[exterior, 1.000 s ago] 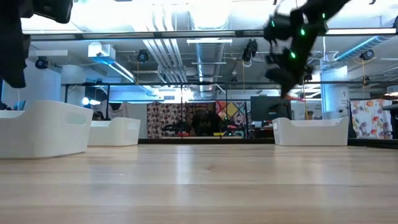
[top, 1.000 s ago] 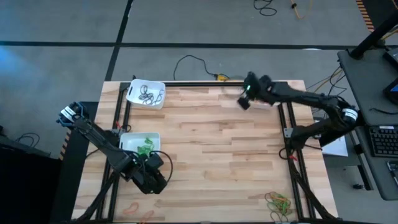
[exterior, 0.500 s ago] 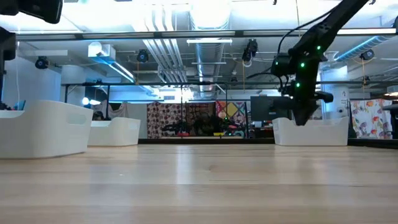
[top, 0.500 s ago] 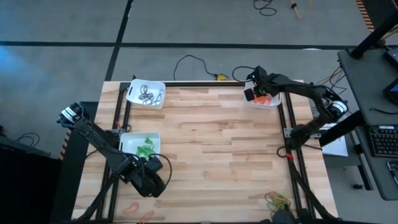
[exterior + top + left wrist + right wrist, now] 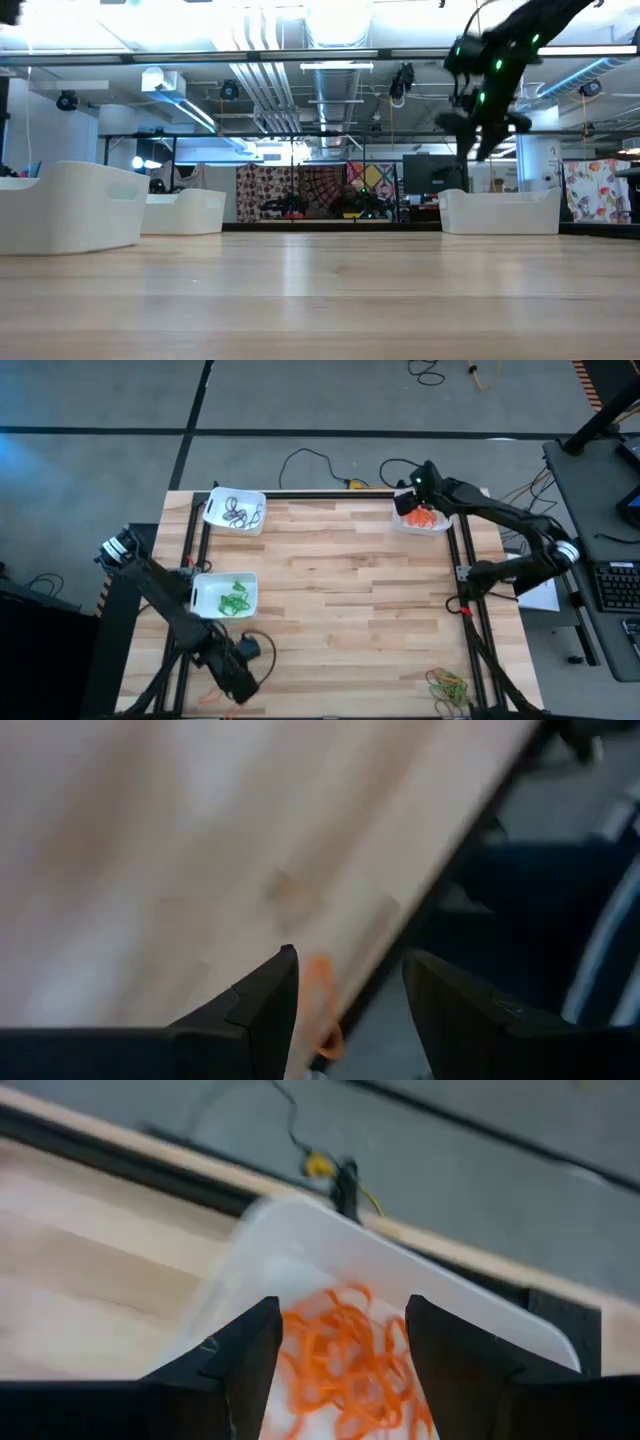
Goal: Sort rubber bands into baskets
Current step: Put the orange rubber band into the top right white bin
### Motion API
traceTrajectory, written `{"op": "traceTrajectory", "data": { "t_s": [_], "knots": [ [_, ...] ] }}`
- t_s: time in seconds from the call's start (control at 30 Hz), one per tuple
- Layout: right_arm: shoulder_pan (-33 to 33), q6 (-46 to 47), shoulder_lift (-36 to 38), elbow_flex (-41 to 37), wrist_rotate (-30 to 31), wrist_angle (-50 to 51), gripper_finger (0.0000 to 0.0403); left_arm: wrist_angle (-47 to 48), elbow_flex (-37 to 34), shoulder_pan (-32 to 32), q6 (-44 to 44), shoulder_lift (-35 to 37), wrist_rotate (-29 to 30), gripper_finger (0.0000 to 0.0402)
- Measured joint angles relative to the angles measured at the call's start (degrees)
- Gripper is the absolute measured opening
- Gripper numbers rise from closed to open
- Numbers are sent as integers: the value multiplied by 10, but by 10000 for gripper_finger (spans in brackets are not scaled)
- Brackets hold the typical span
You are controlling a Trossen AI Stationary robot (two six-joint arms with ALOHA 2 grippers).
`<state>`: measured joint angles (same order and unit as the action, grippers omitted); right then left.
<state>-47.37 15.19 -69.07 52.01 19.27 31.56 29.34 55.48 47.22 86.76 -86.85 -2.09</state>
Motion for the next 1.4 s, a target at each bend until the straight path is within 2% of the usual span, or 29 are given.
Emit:
{"op": "traceTrajectory", "data": {
  "t_s": [0.13, 0.33, 0.5, 0.73, 0.83, 1.03, 1.2, 1.4],
  "knots": [
    [49, -9, 64, 0, -2, -5, 212, -66, 5, 29, 27, -46, -9, 166],
    [116, -17, 125, 0, 1, -18, 210, -18, 66, 45, 54, -126, -40, 166],
    [134, 3, 135, 0, 2, -39, 210, 6, 100, 42, 86, -193, -96, 166],
    [134, 3, 122, 0, 2, -40, 209, 46, 164, 40, 80, -261, -120, 157],
    [134, 8, 117, 2, -2, -40, 209, 105, 198, 41, 73, -282, -111, 128],
    [140, 3, 115, 16, -4, -41, 209, 140, 202, 41, 97, -292, -108, 15],
    [150, -34, 116, 46, -19, -36, 209, 175, 216, 32, 82, -293, -98, 3],
    [175, -77, 117, 85, -55, -34, 209, 375, 291, -11, 8, -294, 33, 0]
  ]
}}
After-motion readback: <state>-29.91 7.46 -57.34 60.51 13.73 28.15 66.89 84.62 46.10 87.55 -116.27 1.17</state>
